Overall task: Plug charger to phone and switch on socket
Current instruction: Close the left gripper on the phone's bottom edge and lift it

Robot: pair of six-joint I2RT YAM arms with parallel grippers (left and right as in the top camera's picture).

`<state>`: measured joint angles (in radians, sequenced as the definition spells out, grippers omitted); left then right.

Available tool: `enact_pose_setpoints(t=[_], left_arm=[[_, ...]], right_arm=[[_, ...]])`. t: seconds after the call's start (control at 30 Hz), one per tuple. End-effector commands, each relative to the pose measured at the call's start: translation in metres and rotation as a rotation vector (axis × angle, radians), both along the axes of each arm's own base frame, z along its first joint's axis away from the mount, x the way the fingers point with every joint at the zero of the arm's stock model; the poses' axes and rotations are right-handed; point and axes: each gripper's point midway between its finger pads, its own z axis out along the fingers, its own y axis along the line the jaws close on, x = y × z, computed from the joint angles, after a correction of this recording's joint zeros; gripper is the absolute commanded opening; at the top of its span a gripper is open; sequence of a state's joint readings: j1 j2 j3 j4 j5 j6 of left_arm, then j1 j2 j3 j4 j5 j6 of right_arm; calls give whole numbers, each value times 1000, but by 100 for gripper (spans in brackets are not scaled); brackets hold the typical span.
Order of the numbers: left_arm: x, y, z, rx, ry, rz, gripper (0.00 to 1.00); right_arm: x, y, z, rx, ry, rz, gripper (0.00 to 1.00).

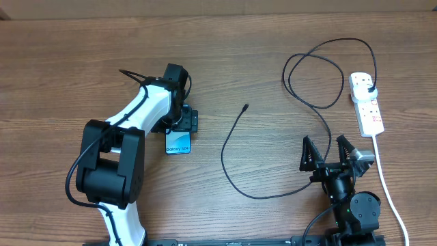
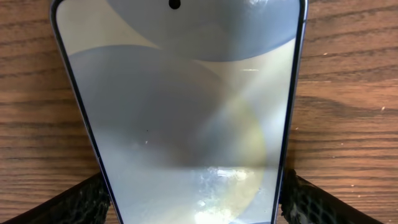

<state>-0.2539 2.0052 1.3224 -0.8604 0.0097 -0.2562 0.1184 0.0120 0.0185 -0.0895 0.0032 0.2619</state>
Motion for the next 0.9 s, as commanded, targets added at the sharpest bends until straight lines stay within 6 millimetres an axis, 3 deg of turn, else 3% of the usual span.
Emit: enact_pose_setpoints(t=[0.0,0.57,0.87], left_arm=[[-21,7,-25,38,90,38,90],[-19,7,-26,38,81,49,76],[-13,7,-20,31,75,75,76]], right_arm=[[0,0,-2,0,-3,2,100],[0,0,-2,0,-3,2,100],[0,0,-2,0,-3,2,100]])
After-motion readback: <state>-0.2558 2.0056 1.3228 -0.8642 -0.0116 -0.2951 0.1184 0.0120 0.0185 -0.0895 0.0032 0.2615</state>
